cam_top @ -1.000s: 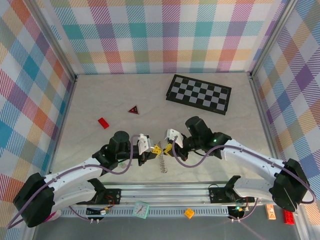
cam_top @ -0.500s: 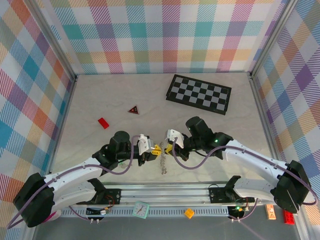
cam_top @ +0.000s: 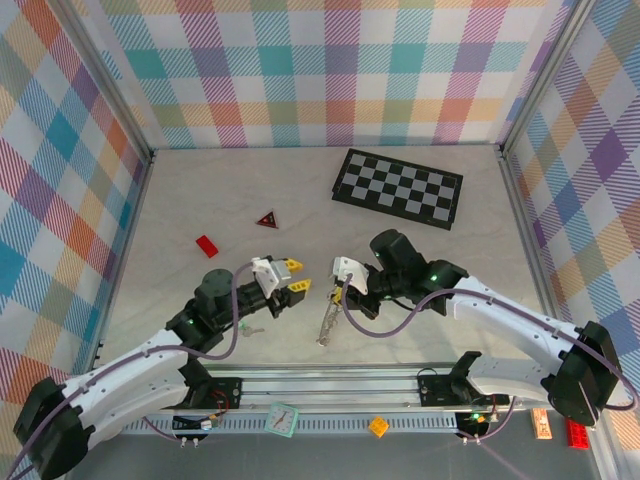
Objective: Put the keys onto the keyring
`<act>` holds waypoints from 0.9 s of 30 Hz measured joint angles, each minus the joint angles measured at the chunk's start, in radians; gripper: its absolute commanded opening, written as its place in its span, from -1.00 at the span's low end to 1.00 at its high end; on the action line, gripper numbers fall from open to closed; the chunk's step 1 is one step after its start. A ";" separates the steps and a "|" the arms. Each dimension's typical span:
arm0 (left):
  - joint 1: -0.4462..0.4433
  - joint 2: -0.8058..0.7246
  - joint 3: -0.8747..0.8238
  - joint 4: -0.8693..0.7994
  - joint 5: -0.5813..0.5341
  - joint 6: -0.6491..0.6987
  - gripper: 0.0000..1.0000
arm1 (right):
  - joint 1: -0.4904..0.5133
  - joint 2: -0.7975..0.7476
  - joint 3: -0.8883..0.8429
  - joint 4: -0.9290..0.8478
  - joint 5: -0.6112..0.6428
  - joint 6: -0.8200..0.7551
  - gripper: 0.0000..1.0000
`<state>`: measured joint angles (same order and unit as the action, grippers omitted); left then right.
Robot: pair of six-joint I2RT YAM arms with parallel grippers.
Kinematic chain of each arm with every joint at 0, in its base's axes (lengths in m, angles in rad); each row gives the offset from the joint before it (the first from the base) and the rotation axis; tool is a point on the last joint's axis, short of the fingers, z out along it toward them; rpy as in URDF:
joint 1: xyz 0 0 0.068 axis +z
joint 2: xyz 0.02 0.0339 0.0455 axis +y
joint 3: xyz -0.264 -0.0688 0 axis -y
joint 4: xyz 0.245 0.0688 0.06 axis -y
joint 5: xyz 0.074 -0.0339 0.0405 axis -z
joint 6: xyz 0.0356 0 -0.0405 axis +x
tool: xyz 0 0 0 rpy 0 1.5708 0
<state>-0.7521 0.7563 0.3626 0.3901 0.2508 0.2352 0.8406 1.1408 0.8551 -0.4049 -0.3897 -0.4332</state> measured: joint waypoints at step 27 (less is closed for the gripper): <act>0.002 -0.237 0.003 -0.220 -0.734 -0.166 0.02 | 0.036 0.429 0.232 0.359 0.082 -0.001 -1.00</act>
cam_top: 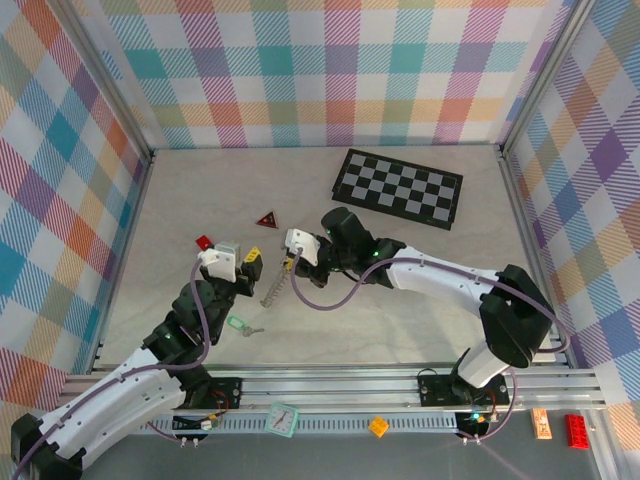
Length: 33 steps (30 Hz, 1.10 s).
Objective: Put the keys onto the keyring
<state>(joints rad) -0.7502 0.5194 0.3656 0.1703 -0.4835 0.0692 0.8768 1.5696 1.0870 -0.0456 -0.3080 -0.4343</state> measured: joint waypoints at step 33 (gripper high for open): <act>0.006 -0.018 0.000 -0.016 -0.035 -0.032 0.02 | -0.040 0.100 -0.088 -0.483 0.557 -0.360 -0.96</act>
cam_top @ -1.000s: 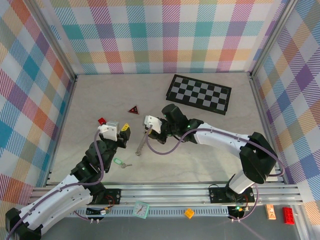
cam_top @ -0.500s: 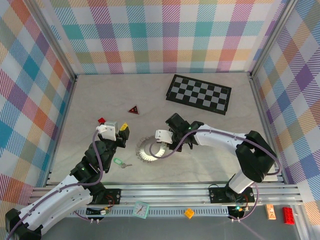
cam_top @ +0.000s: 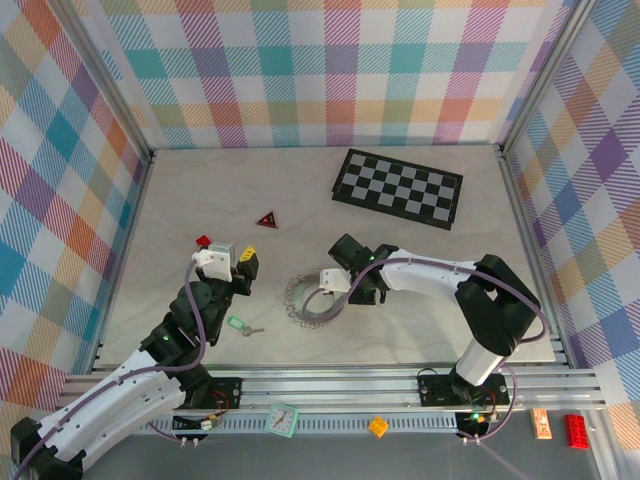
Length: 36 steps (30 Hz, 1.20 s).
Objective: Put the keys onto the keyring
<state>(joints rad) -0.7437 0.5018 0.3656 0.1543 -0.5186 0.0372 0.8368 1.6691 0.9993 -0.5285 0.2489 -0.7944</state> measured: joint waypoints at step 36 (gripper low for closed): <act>0.013 0.205 0.002 0.046 0.157 -0.076 0.62 | -0.094 -0.454 -0.262 0.247 -0.380 0.943 -0.25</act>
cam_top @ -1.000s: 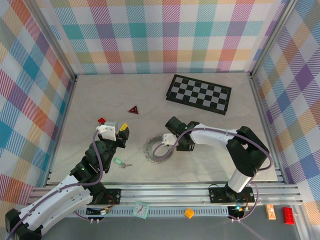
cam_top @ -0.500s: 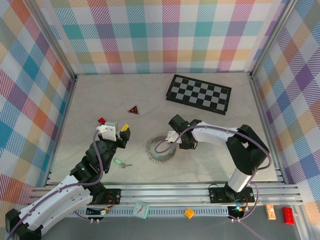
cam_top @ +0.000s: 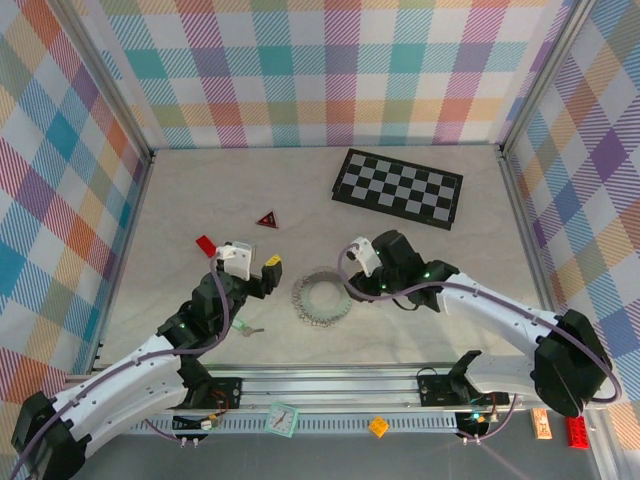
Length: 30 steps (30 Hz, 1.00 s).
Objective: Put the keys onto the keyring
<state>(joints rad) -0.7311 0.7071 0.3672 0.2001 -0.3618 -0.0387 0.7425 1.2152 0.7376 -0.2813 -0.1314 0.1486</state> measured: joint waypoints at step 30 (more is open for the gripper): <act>0.000 0.205 0.042 -0.022 0.185 -0.257 0.65 | -0.015 0.395 0.065 0.013 -0.090 0.513 -0.24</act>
<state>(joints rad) -0.7307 0.9123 0.4091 0.1780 -0.1768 -0.2958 0.7273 1.6100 0.8024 -0.2687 -0.2214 0.6621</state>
